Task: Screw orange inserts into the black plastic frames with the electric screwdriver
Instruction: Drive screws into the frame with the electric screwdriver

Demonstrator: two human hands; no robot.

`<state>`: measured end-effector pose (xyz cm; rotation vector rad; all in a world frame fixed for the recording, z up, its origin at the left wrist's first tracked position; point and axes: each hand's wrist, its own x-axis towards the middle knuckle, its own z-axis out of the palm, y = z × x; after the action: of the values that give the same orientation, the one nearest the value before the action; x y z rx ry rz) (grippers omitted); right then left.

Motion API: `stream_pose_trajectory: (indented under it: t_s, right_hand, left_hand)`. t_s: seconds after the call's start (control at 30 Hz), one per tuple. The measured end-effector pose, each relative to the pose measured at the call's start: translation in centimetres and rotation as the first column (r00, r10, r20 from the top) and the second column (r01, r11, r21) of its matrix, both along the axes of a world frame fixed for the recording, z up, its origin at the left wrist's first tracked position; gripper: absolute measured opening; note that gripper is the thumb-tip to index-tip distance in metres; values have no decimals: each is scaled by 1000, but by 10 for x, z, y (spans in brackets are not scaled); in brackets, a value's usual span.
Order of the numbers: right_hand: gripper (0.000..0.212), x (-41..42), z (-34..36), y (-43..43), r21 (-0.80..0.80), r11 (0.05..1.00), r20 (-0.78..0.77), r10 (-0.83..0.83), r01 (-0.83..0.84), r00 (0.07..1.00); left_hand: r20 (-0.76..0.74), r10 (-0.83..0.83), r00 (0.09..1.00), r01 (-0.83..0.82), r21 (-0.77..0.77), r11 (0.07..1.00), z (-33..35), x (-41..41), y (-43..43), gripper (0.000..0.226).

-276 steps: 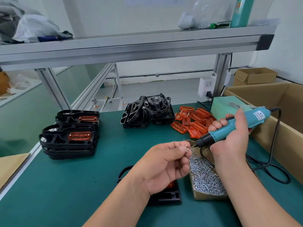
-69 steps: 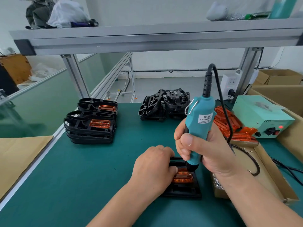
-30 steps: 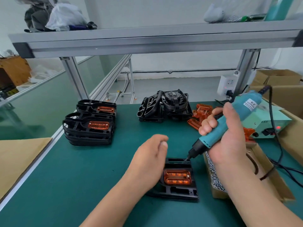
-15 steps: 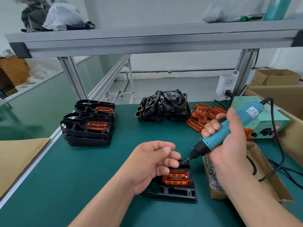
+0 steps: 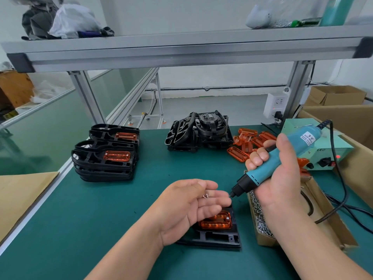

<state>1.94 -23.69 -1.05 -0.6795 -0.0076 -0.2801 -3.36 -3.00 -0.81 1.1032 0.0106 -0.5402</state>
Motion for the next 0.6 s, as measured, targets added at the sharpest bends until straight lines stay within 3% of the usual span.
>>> stream_pose_trajectory:
  t_s: [0.1, 0.37, 0.6]
  right_hand:
    - [30, 0, -1, -1, 1, 1000, 0, -6, 6, 1000]
    - [30, 2, -1, -6, -2, 1000, 26, -21, 21, 999]
    - [30, 2, -1, -6, -2, 1000, 25, -26, 26, 999]
  left_hand:
    - [-8, -59, 998, 58, -68, 996, 3, 0, 4, 30]
    - [46, -42, 998, 38, 77, 996, -1, 1, 5, 23]
    - [61, -15, 998, 10, 94, 996, -3, 2, 4, 23]
